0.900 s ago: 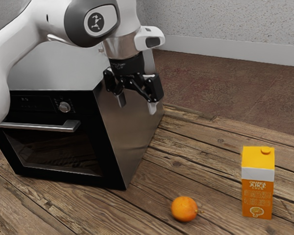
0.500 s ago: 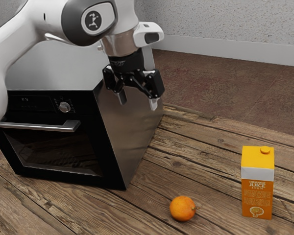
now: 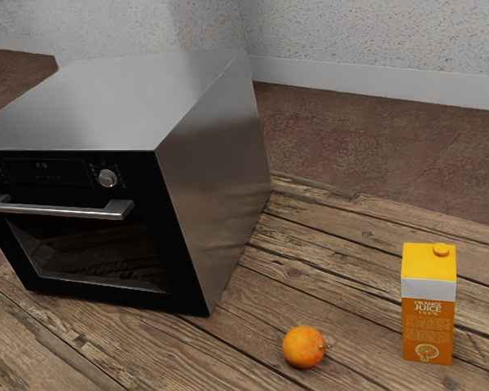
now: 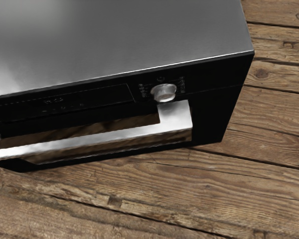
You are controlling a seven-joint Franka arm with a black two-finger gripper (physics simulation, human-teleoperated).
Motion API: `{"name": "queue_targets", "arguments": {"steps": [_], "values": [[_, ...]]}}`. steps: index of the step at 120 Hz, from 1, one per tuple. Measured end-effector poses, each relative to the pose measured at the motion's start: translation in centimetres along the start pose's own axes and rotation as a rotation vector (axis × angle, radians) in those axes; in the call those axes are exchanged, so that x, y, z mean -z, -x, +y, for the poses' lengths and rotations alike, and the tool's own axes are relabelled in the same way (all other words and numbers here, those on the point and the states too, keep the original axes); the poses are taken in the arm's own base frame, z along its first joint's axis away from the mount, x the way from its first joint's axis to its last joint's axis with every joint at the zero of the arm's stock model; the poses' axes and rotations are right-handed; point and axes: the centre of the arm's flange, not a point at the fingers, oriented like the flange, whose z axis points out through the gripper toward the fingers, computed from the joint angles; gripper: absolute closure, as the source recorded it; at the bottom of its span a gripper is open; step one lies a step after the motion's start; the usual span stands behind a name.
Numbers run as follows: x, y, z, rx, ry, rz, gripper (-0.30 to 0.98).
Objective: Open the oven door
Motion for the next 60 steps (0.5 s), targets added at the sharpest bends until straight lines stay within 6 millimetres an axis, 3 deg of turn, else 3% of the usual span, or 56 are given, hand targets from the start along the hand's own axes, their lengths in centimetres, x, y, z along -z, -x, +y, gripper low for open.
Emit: {"name": "queue_targets", "arguments": {"steps": [5, 11, 29, 38, 51, 60], "values": [[-3.2, 1.9, -2.0, 0.062, 0.013, 0.009, 0.0], [-6.2, 2.6, -4.4, 0.066, 0.049, 0.045, 0.0], [-9.9, 2.7, -9.6, -0.146, 0.146, 0.209, 0.0], [-10.5, 2.3, -10.4, -0.276, 0.146, 0.282, 0.0], [-13.0, -0.2, -9.2, -0.486, 0.152, 0.32, 0.0], [-13.6, -1.0, -8.8, -0.605, 0.135, 0.341, 0.0]]}}
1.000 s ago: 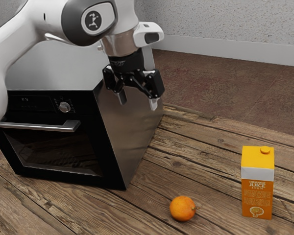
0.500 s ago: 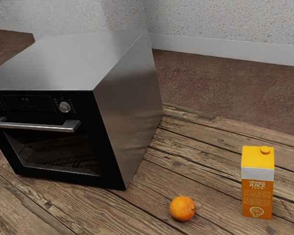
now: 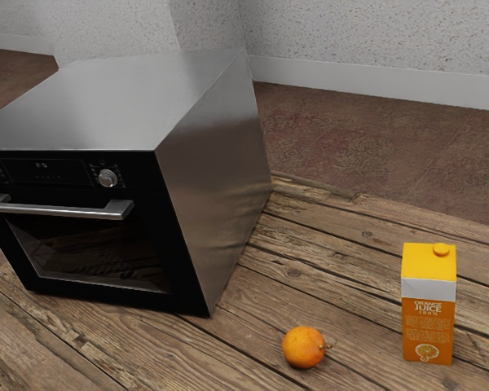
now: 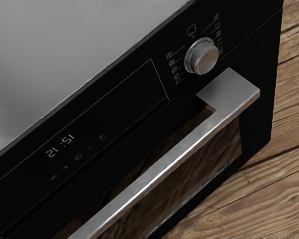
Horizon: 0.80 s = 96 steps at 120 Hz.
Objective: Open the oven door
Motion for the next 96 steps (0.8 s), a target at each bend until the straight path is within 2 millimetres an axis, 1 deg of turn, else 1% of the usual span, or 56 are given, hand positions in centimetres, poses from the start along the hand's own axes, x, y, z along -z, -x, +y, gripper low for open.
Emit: {"name": "queue_targets", "arguments": {"steps": [24, 33, 42, 47, 53, 63, 79, 96], "values": [[-0.9, 0.5, -0.6, -0.227, -0.016, 0.015, 0.0], [-2.6, -0.2, -0.6, -0.311, -0.007, 0.004, 0.0], [-3.5, -0.3, -1.0, -0.373, -0.005, 0.003, 0.0], [-4.4, -0.3, -1.1, -0.405, 0.0, -0.001, 0.0], [-5.2, -0.1, -1.1, -0.437, 0.004, -0.005, 0.0], [-6.3, 0.7, -1.2, -0.473, 0.01, -0.01, 0.0], [-7.0, 1.6, -1.4, -0.527, 0.005, -0.014, 0.0], [-7.6, 2.1, -1.5, -0.575, -0.002, -0.012, 0.0]]}}
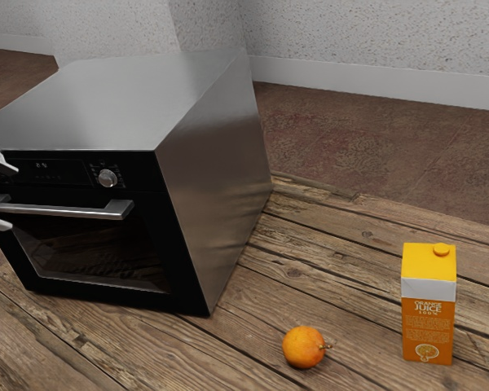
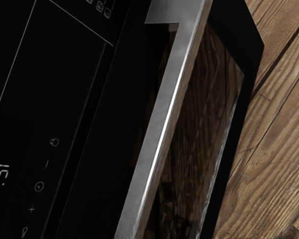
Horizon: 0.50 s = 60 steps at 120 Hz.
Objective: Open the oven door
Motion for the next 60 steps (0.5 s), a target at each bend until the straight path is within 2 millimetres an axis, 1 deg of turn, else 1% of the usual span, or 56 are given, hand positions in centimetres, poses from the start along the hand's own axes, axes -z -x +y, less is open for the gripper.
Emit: {"name": "queue_targets", "arguments": {"steps": [9, 21, 28, 60], "values": [[-0.2, 0.0, 0.0, -0.024, -0.003, 0.003, 0.0], [-1.4, -1.1, -0.2, -0.072, 0.003, 0.007, 0.0], [-1.7, -1.4, -0.3, -0.092, 0.003, 0.007, 0.0], [-2.7, -0.5, 0.9, -0.122, 0.004, 0.001, 0.0]]}}
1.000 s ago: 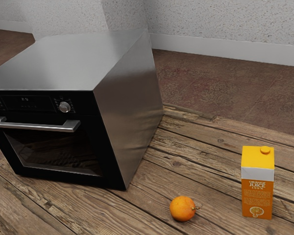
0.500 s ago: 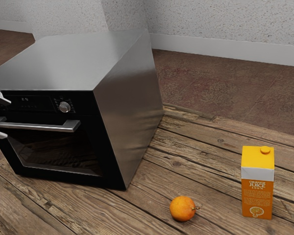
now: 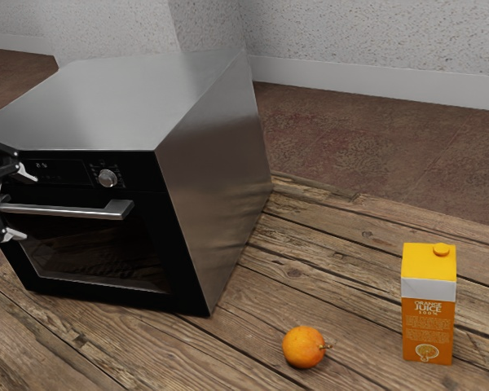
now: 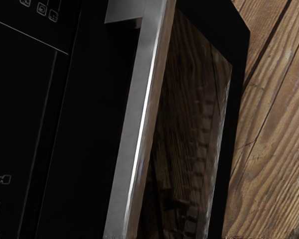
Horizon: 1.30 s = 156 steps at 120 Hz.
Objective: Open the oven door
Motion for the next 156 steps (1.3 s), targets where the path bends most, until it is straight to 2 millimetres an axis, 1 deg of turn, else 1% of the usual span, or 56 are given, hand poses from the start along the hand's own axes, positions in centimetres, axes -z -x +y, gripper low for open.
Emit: {"name": "queue_targets", "arguments": {"steps": [25, 40, 73, 103, 126, 140, 156], "values": [[-1.0, 0.6, 0.6, -0.01, 0.004, 0.006, 0.0], [-1.2, 0.8, 0.6, -0.016, 0.0, 0.01, 0.0], [-2.5, 0.0, 0.6, -0.046, 0.012, 0.021, 0.0], [-3.3, 0.4, 1.5, -0.044, 0.032, 0.023, 0.0], [-3.7, 0.5, 1.5, -0.049, 0.039, 0.026, -0.01], [-4.6, 0.1, 1.5, -0.062, 0.055, 0.025, -0.01], [-4.8, 0.0, 1.7, -0.064, 0.061, 0.023, -0.01]]}}
